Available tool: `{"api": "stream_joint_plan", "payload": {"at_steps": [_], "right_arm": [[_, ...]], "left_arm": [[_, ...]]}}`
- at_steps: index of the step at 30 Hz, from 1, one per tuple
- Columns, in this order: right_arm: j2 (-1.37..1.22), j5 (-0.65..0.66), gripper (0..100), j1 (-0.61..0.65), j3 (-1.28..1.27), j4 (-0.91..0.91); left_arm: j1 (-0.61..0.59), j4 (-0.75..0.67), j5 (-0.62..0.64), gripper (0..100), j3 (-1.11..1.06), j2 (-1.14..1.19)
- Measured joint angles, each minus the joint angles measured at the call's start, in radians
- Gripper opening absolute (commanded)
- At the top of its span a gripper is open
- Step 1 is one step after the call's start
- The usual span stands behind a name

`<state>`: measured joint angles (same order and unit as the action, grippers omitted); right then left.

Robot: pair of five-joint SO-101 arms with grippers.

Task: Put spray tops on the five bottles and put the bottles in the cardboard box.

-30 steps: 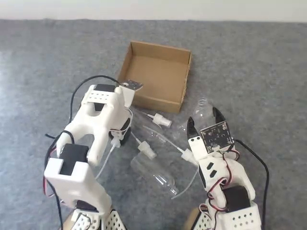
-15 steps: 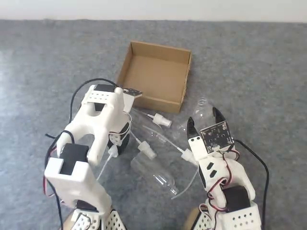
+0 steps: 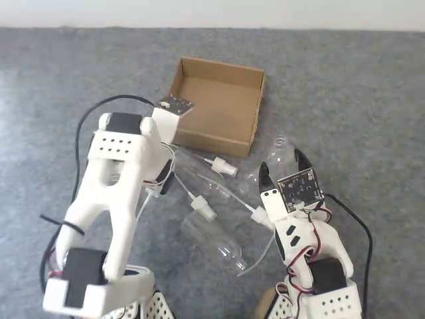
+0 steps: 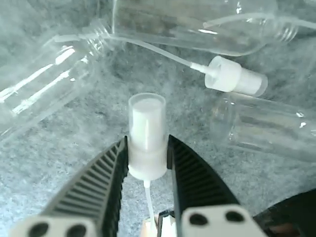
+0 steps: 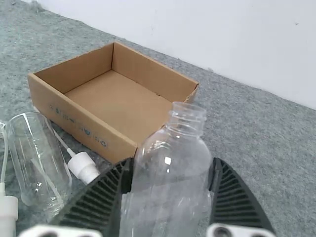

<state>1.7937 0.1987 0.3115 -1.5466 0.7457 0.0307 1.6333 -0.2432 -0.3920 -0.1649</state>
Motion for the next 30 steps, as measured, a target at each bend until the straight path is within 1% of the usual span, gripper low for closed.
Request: {"api": "stream_joint_plan", "payload": {"at_steps": [8,11,16,23,28,30], "right_arm": [[0.0,0.0,14.3,0.0,0.0,0.0],[0.0,-0.02,14.3,0.003,0.0,0.0],[0.0,-0.114,14.3,0.06,0.0,-0.018],[0.0,-0.127,14.6,0.072,0.0,-0.025],[0.0,-0.127,14.4,0.158,-0.017,-0.077],[0.0,-0.129,14.4,0.167,-0.048,-0.121]], "left_arm": [[-0.002,0.0,0.037,2,0.0,-0.141],[0.0,-0.026,0.046,2,0.0,-0.218],[-0.002,-0.041,0.103,2,-0.002,-0.336],[-0.002,-0.087,0.118,2,-0.002,-0.45],[-0.002,-0.141,0.17,2,-0.002,-0.493],[-0.002,-0.167,0.193,2,-0.002,-0.503]]}}
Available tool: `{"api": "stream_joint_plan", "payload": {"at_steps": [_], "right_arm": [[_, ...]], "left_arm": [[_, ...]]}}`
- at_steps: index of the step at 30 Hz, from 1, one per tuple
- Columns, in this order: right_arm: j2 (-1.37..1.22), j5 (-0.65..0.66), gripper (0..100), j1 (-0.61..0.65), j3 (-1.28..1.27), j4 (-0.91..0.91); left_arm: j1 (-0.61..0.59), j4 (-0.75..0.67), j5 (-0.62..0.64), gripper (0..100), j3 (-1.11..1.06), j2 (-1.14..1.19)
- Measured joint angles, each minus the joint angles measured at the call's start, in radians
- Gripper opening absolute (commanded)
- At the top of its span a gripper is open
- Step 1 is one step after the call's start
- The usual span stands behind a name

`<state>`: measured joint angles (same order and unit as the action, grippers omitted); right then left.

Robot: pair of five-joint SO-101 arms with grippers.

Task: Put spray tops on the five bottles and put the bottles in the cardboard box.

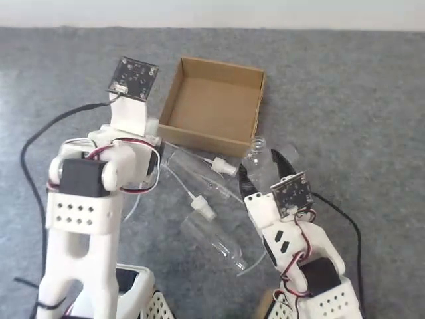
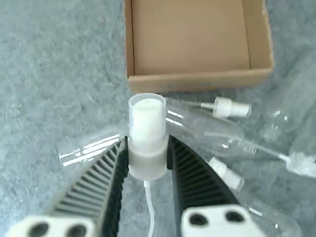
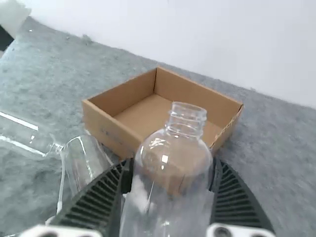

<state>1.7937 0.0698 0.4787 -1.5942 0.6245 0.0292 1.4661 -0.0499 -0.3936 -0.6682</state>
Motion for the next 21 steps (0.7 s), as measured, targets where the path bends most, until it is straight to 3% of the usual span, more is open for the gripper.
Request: {"api": "stream_joint_plan", "payload": {"at_steps": [7,21], "right_arm": [[-0.002,-0.002,14.4,0.011,-0.063,-0.166],[-0.002,-0.002,14.4,0.012,-0.063,-0.206]], "left_arm": [[0.0,-0.087,0.064,2,0.0,-0.028],[0.0,-0.269,0.239,2,0.0,-0.132]]}}
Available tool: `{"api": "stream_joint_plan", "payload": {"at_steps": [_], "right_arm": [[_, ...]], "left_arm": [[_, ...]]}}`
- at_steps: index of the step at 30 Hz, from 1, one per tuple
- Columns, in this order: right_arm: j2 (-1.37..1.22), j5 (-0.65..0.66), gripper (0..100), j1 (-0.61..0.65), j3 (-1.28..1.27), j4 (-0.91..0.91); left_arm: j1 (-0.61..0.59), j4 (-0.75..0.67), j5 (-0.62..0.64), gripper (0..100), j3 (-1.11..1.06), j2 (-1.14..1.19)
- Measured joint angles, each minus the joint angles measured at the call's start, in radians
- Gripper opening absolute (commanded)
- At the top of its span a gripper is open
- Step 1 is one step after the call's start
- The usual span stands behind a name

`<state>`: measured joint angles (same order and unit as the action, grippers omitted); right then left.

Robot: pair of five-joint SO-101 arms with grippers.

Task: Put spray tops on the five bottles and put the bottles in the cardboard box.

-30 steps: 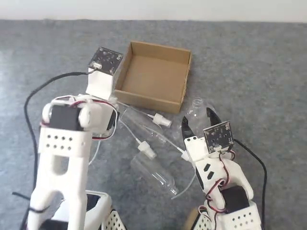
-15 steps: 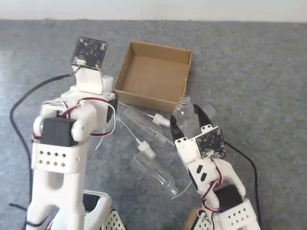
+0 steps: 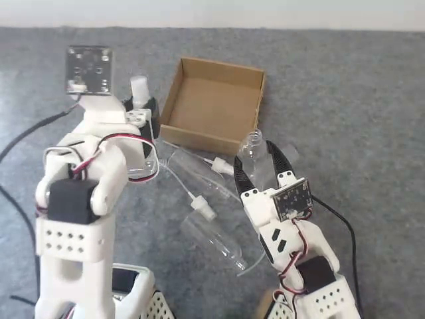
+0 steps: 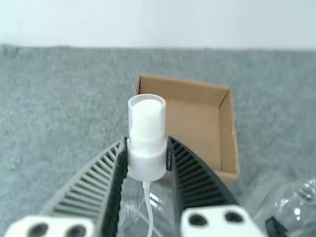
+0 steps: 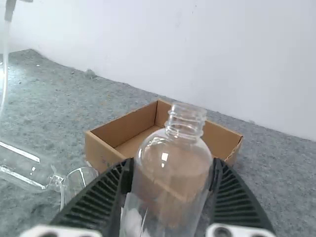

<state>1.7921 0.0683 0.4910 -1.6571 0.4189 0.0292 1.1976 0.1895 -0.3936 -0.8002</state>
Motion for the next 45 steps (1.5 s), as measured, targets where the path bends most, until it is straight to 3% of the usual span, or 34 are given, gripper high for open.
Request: {"api": "stream_joint_plan", "payload": {"at_steps": [16,39,45], "right_arm": [[0.0,0.0,14.7,0.078,-0.005,-0.069],[0.0,0.1,14.3,0.265,-0.005,-0.038],[0.0,0.1,14.3,0.308,-0.005,-0.009]], "left_arm": [[0.003,-0.16,0.21,2,-0.002,-0.071],[0.002,-0.209,0.331,2,-0.025,-0.141],[0.0,-0.209,0.338,2,-0.046,-0.298]]}}
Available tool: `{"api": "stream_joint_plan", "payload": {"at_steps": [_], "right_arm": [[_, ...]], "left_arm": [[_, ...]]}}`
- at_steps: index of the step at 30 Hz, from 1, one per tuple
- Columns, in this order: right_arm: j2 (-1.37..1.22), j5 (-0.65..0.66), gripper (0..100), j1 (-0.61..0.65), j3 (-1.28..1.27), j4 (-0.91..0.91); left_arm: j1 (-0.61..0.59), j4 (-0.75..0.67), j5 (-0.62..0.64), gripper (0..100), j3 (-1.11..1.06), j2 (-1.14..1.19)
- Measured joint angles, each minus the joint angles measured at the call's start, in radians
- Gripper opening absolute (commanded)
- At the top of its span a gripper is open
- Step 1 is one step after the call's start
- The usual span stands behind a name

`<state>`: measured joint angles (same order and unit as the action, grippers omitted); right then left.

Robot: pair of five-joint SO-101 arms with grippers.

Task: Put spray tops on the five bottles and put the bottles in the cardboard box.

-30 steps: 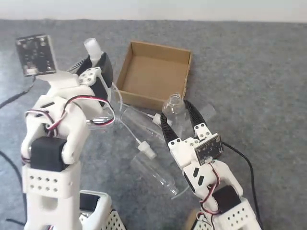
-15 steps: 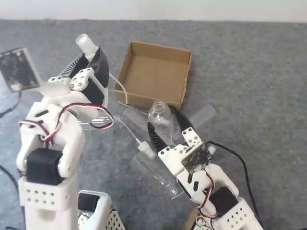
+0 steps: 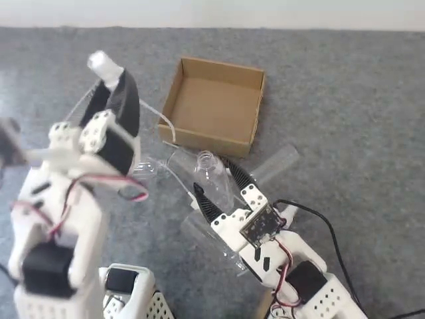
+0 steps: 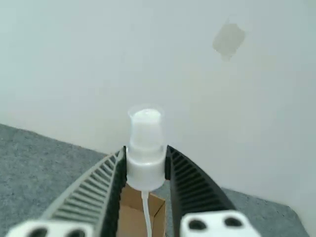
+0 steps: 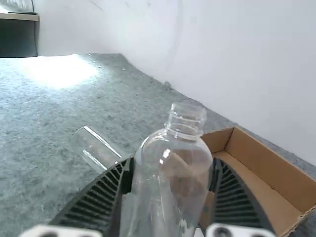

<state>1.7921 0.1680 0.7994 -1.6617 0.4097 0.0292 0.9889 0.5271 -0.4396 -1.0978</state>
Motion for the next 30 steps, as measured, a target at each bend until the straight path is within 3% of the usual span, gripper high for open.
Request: {"api": "stream_joint_plan", "payload": {"at_steps": [12,30], "right_arm": [[0.0,0.0,14.3,0.029,0.0,0.005],[0.0,0.003,14.3,0.066,0.0,0.015]], "left_arm": [[0.103,-0.072,0.0,2,-0.186,-0.206],[0.178,-0.072,0.0,2,-0.265,-0.25]]}}
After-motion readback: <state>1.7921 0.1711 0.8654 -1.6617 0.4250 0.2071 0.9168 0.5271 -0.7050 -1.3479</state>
